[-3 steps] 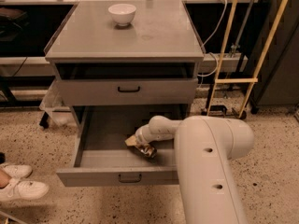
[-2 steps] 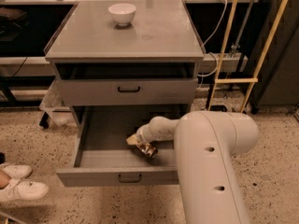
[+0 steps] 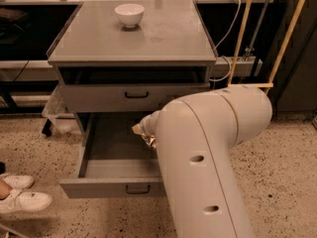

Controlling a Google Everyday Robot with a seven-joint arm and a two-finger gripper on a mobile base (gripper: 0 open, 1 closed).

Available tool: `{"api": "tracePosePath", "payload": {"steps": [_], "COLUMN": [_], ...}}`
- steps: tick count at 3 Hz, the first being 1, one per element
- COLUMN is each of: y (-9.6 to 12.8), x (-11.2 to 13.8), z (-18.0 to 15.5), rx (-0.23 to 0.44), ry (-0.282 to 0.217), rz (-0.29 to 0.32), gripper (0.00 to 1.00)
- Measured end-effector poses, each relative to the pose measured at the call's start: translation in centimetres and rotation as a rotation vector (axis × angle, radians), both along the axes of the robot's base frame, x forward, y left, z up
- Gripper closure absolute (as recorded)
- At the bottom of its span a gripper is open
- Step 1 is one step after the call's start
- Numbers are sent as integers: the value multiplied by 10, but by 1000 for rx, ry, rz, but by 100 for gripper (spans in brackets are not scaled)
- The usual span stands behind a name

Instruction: Pick orange can from middle drawer and place on counter

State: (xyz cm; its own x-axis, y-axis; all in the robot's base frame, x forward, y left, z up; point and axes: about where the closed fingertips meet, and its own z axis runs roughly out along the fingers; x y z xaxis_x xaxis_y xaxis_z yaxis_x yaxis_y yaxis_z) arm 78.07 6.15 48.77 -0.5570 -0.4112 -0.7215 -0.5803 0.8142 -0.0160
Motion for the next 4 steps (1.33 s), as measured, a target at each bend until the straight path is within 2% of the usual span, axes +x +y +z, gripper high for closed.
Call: {"api": "tracePosePath", "payload": {"steps": [1, 2, 3, 4], "y": [0, -3, -3, -33], "x": [-2, 9, 7, -12], "z": [2, 50, 47, 76], "rx": [-1, 15, 15, -40], "ry": [16, -35, -35, -15], "rz": [16, 89, 89, 103], "gripper": [100, 100, 100, 100]}}
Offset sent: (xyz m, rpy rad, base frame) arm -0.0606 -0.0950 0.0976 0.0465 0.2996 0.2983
